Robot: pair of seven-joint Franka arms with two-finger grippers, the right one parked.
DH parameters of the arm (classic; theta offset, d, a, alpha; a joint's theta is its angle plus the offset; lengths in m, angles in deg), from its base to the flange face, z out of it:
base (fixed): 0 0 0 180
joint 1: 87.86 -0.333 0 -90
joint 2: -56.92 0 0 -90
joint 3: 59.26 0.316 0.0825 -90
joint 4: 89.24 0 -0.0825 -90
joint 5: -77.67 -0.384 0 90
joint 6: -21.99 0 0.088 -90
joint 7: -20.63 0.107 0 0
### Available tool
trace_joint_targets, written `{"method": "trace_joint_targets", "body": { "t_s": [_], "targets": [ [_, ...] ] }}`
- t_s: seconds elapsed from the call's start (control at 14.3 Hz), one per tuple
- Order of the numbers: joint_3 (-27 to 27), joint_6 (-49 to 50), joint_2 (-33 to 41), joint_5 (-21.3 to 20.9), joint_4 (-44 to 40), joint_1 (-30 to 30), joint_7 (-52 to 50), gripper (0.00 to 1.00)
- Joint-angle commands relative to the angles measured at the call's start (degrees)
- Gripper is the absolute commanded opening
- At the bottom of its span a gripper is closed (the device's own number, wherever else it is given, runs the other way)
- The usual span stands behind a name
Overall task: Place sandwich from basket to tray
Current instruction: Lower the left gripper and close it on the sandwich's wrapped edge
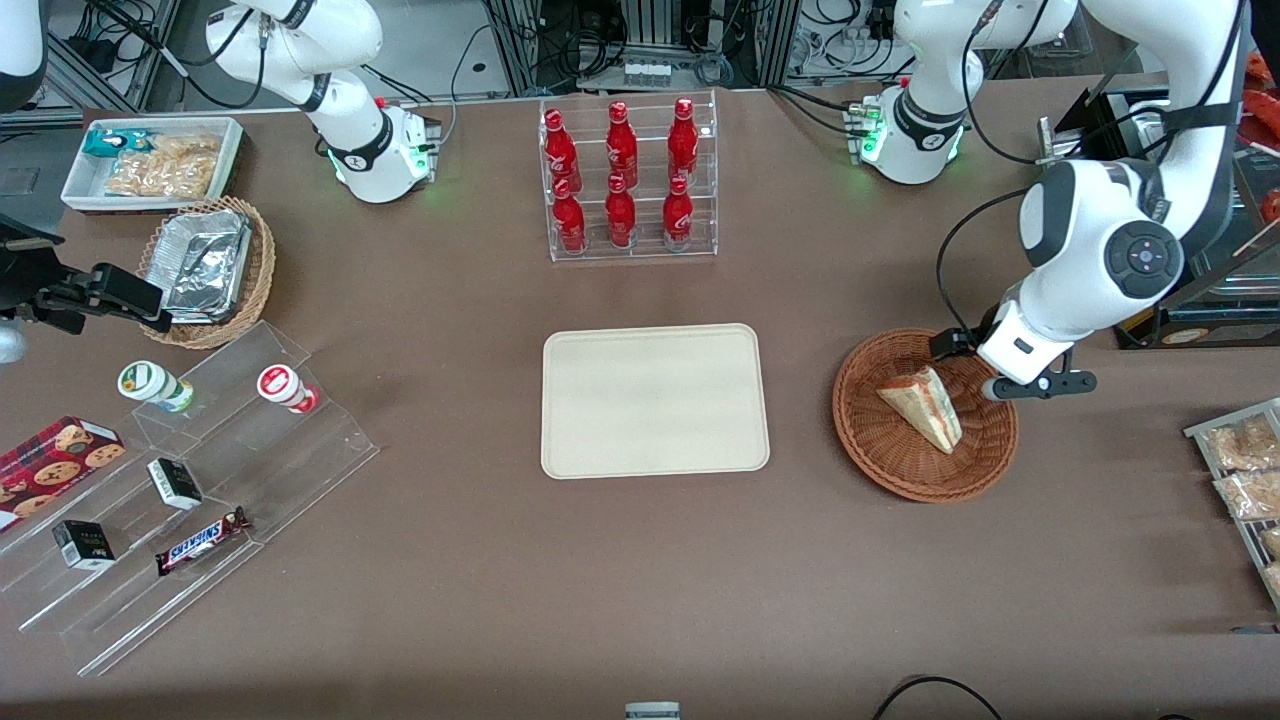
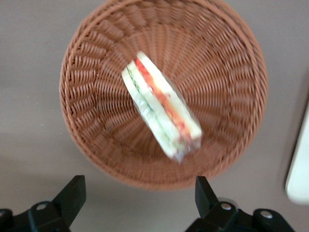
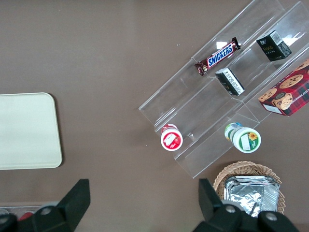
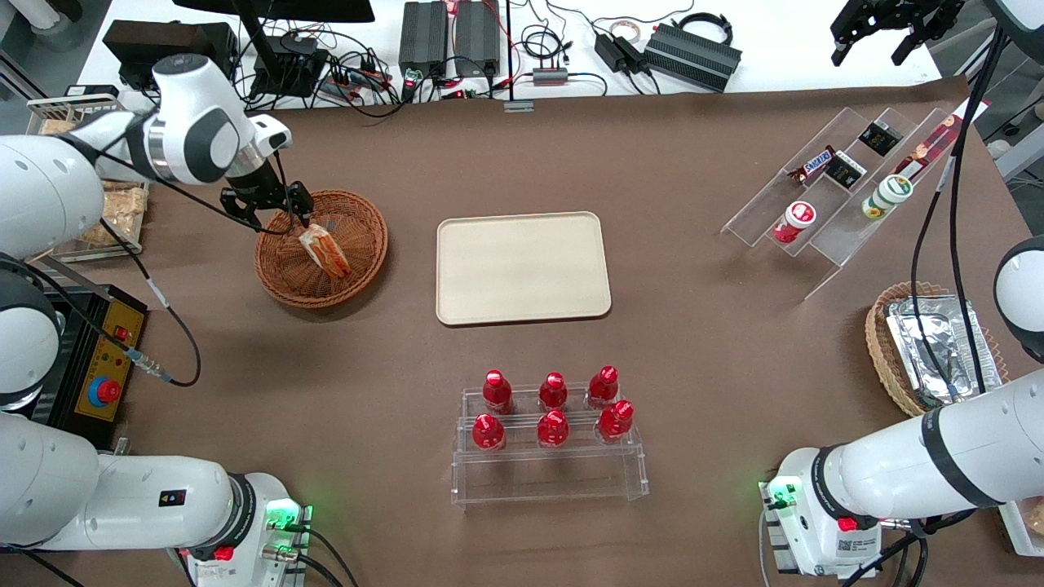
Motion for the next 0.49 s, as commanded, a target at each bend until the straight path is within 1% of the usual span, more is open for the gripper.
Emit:
{"method": "trace_joint_targets", "body": {
  "t_s": [0.0,0.14,0.35,0.42],
  "targets": [
    [0.1,-6.0,1.5,0.3,3.9,2.5,-14.1,1.00],
    [0.1,-8.6,0.3,0.1,3.9,2.7,-25.8,1.00],
    [0.1,-11.3,-1.1,0.0,3.9,3.6,-37.5,1.00],
    [0.1,-13.3,-2.0,0.1,3.9,3.6,-43.8,1.00]
  ]
}}
